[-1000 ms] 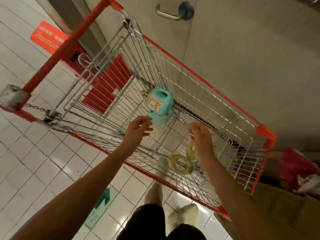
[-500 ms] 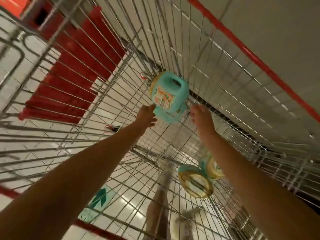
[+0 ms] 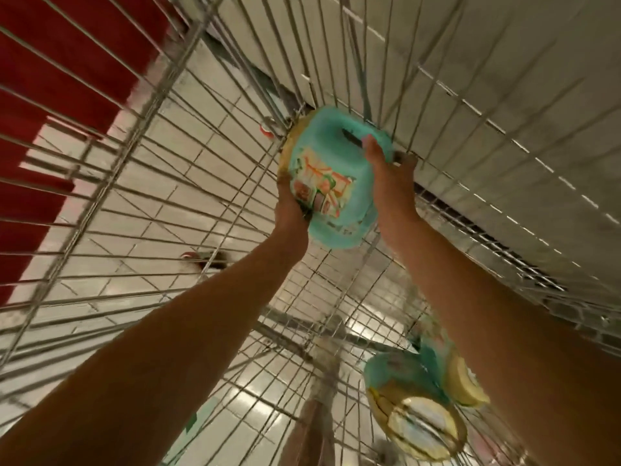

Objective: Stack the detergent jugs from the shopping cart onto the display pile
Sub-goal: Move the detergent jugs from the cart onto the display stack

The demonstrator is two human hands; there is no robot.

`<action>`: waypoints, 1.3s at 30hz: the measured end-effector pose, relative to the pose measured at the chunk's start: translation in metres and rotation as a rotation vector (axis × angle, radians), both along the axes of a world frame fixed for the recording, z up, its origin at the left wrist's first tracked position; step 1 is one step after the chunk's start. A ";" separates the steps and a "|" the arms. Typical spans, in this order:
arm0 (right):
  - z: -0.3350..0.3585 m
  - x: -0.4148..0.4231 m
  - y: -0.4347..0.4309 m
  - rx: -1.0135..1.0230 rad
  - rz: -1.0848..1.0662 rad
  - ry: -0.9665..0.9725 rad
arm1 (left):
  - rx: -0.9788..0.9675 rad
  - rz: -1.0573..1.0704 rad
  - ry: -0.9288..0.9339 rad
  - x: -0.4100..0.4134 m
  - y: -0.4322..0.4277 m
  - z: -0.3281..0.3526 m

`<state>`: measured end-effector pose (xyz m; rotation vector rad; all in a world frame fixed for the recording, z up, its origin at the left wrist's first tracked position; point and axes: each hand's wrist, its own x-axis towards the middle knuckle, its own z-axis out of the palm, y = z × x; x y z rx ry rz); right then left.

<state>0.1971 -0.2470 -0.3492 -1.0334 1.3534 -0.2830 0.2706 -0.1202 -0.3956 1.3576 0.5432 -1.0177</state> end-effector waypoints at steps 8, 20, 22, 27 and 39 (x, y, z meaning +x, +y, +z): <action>-0.005 -0.007 0.006 0.003 0.015 -0.044 | -0.053 -0.021 0.028 0.002 0.004 0.007; 0.109 -0.086 0.032 0.268 0.103 -0.186 | -0.236 -0.283 -0.004 -0.007 0.013 0.142; 0.137 -0.103 0.041 0.306 0.106 -0.206 | -0.237 -0.363 0.001 -0.016 0.018 0.177; 0.202 -0.151 0.064 0.348 0.157 -0.259 | -0.236 -0.391 -0.028 -0.037 0.031 0.251; 0.370 -0.290 0.076 0.171 -0.015 -0.381 | -0.172 -0.481 -0.228 -0.178 0.046 0.423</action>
